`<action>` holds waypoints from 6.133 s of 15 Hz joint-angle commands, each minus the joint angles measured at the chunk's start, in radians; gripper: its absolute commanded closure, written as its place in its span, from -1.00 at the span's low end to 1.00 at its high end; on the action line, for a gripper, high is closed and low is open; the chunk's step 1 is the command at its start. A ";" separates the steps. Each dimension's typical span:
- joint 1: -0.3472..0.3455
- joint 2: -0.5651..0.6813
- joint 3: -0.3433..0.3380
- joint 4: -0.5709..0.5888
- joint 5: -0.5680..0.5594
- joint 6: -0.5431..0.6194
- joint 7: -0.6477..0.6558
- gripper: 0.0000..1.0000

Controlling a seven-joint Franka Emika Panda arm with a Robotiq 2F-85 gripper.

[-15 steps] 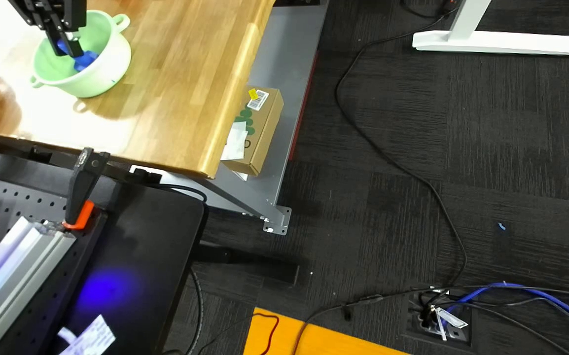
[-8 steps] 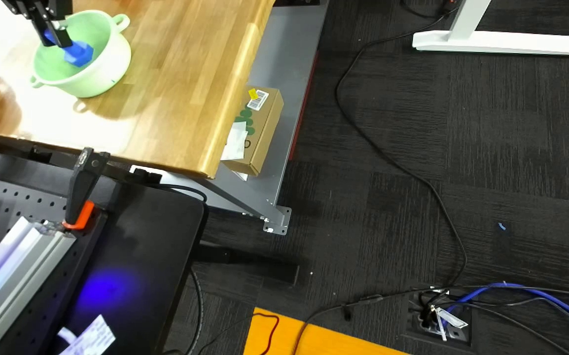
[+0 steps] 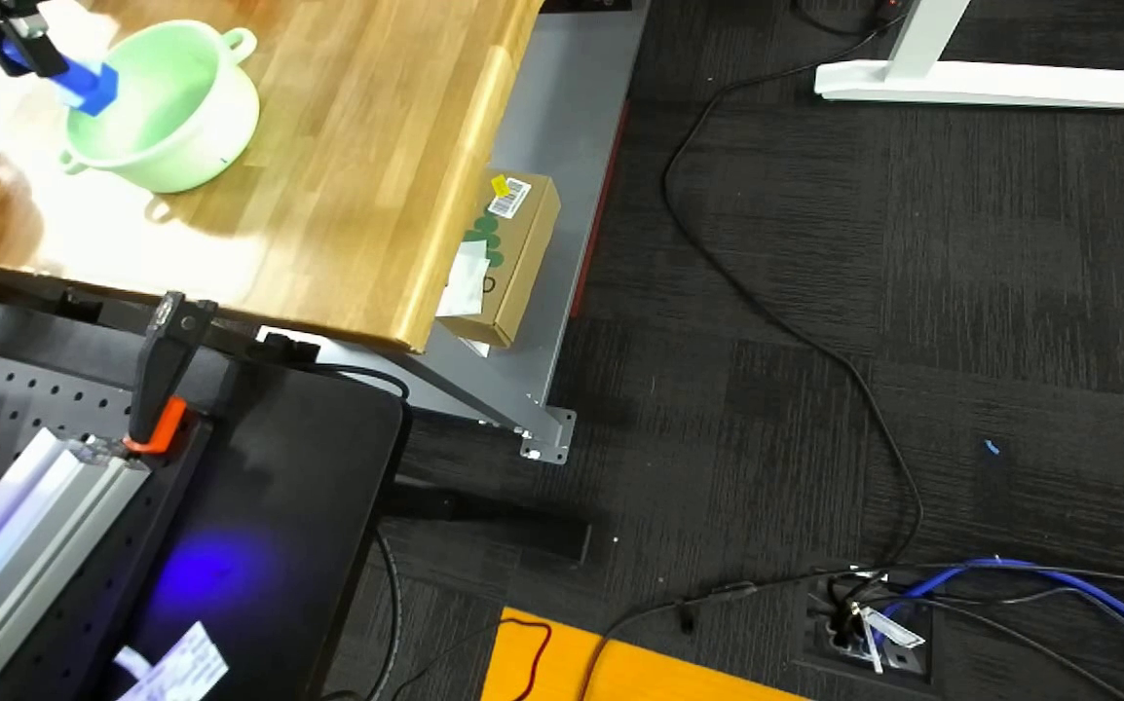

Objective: Take the blue object out of the green pot

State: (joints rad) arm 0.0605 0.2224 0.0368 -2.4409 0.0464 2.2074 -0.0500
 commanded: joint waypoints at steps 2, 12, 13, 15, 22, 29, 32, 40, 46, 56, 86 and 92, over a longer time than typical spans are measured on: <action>0.046 -0.092 0.037 -0.121 -0.072 0.096 0.044 0.87; 0.140 -0.157 0.127 -0.227 -0.238 0.161 0.134 0.87; 0.142 -0.135 0.127 -0.208 -0.256 0.147 0.125 0.87; 0.153 -0.091 0.140 -0.177 -0.272 0.123 0.099 0.87; 0.206 0.066 0.164 -0.033 -0.324 0.016 0.074 0.87; 0.219 0.150 0.162 0.064 -0.336 -0.065 0.033 0.87; 0.211 0.162 0.160 0.078 -0.325 -0.077 0.018 0.42; 0.203 0.174 0.153 0.091 -0.311 -0.102 0.019 -0.79; 0.209 0.152 0.160 0.069 -0.311 -0.101 0.030 -1.00; 0.238 0.047 0.195 -0.017 -0.372 -0.065 0.013 -1.00; -0.009 -0.361 -0.076 -0.330 0.026 0.338 -0.205 -1.00; -0.008 -0.361 -0.072 -0.330 0.026 0.338 -0.205 -1.00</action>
State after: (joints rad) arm 0.0611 -0.1379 -0.0443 -2.7716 0.0705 2.5472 -0.2542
